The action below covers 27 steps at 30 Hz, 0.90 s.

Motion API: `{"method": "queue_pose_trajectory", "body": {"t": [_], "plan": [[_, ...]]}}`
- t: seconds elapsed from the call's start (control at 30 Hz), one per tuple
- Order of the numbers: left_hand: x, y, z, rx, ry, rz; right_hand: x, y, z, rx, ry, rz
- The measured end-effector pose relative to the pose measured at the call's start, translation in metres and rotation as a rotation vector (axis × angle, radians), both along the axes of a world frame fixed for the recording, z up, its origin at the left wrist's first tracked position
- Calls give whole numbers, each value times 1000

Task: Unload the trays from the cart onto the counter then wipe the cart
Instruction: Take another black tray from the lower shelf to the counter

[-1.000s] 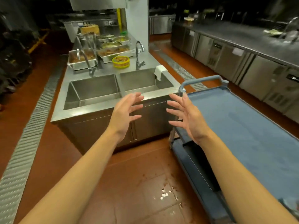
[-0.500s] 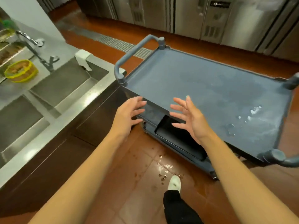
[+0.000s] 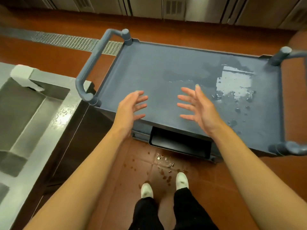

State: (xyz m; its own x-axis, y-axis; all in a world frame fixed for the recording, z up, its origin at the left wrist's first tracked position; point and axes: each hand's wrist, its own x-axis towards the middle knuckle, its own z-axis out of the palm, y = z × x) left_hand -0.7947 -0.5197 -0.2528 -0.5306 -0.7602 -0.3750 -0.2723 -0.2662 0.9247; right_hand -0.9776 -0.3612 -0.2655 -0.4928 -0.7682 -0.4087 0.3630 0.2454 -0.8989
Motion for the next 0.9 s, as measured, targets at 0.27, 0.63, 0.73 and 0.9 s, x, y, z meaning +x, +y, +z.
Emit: {"method": "queue_pose_trajectory", "body": {"t": [0.27,0.63,0.73,0.9], "plan": [[9,-2,-40,151,-42,-209,69,28,-30,21,11,-187],[24,28,-153,251,-225,-317,101,47,-154,226,-44,-98],[19,30,-192,239,-234,-343,88,47,-195,258,-11,-96],[-7,15,-275,185,-200,-359,54,44,-282,286,45,-153]]}}
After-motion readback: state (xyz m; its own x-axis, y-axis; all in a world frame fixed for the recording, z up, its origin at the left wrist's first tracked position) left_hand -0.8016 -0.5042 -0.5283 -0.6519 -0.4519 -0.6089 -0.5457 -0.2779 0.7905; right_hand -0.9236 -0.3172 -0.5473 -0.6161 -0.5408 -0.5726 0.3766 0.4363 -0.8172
